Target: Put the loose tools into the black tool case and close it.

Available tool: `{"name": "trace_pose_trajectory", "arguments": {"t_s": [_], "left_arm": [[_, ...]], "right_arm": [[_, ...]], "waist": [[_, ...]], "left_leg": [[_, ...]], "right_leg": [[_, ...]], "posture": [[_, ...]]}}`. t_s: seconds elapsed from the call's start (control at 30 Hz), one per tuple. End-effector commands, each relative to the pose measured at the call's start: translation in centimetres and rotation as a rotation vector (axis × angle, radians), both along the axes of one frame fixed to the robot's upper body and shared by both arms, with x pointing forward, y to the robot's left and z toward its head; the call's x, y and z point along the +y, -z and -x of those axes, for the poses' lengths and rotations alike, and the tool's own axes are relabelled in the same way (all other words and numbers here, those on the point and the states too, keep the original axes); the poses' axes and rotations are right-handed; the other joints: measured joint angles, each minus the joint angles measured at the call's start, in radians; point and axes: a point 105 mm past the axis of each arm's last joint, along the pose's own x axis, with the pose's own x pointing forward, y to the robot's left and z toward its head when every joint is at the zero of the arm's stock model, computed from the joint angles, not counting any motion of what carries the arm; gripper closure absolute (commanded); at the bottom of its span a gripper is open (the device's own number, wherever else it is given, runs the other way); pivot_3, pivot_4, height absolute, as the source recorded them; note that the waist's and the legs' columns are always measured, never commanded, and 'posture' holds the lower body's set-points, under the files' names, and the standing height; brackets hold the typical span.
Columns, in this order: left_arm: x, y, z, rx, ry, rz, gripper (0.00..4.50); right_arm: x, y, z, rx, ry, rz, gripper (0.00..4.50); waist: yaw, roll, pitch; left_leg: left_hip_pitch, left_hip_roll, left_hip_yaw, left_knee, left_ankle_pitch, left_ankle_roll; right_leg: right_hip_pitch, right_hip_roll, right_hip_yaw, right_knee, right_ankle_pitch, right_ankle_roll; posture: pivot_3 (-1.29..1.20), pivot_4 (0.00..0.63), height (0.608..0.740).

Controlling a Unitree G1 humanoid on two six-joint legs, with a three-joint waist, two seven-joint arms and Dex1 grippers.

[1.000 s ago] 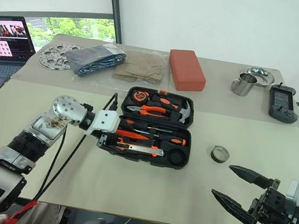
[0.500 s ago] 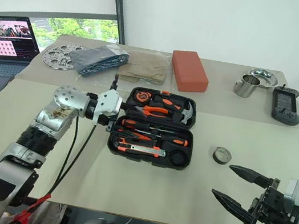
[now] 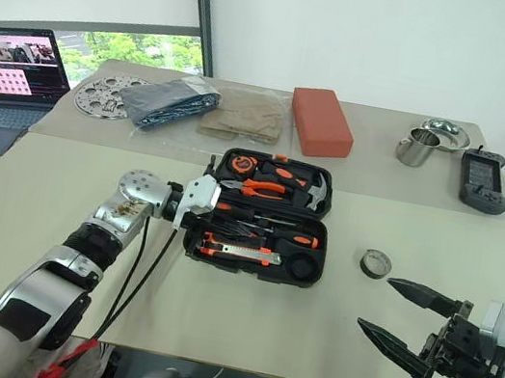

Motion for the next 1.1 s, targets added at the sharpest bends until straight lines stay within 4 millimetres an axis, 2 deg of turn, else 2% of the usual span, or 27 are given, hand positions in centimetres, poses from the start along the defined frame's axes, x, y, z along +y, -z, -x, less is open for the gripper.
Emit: {"name": "trace_pose_trajectory", "arguments": {"t_s": [0.03,0.17,0.4,0.5,0.73,0.83,0.97,1.1], "left_arm": [[-0.4,-0.2,0.1,-0.039,0.040,-0.021,4.49],[-0.3,0.8,0.1,-0.046,0.044,-0.062,4.49],[0.3,3.8,0.1,-0.042,0.023,-0.217,4.49],[0.6,4.6,-0.1,-0.032,0.001,-0.256,4.49],[0.5,6.2,-0.6,0.099,-0.079,-0.265,4.49],[0.4,6.4,-0.8,0.178,-0.113,-0.244,4.49],[0.1,6.8,-0.4,0.174,-0.086,-0.266,4.49],[-0.6,4.9,-0.8,0.091,-0.060,-0.194,4.49]], "right_arm": [[0.3,-1.0,0.2,-0.054,-0.011,0.012,0.00],[0.3,-0.9,0.4,-0.051,-0.010,0.012,0.00],[0.3,-0.9,0.4,-0.048,-0.008,0.017,0.00],[0.3,-0.9,0.4,-0.047,-0.009,0.018,0.00],[0.3,-1.1,0.2,-0.049,-0.016,0.021,0.00],[0.2,-1.2,0.1,-0.050,-0.018,0.023,0.00],[0.2,-1.2,0.1,-0.050,-0.021,0.029,0.00],[0.0,-1.1,-0.8,-0.043,0.012,0.057,0.00]], "waist": [[0.001,0.000,0.000],[0.001,0.000,0.000],[0.001,0.000,0.000],[0.001,0.001,-0.001],[-0.002,0.001,-0.001],[0.001,0.001,-0.002],[0.002,0.001,-0.002],[0.002,0.001,-0.003]], "left_leg": [[0.000,0.000,0.000,0.000,0.000,0.000],[0.000,-0.001,-0.002,0.000,0.000,0.000],[0.000,-0.001,-0.004,0.001,0.000,0.000],[0.003,-0.002,-0.005,0.001,0.000,0.000],[0.009,-0.002,-0.007,0.002,0.000,0.000],[0.011,-0.003,-0.008,0.004,0.000,0.001],[0.012,-0.003,-0.009,0.004,0.001,0.001],[0.011,-0.003,-0.009,0.004,0.001,0.001]], "right_leg": [[0.000,0.000,0.000,0.000,0.000,0.000],[0.001,0.000,-0.001,0.000,0.000,0.000],[0.003,0.000,-0.002,0.000,0.000,0.000],[0.006,0.000,-0.002,0.000,-0.002,0.004],[0.016,0.000,-0.003,0.000,-0.003,0.005],[0.017,0.000,-0.004,0.000,-0.003,0.006],[0.018,0.000,-0.004,0.000,-0.003,0.006],[0.018,0.000,-0.004,0.000,-0.003,0.006]], "posture": [[0.00,0.150,0.740],[0.00,0.150,0.740],[0.00,0.150,0.740],[0.00,0.150,0.740],[0.00,0.150,0.740],[0.00,0.150,0.740],[0.00,0.150,0.740],[0.00,0.150,0.740]]}}
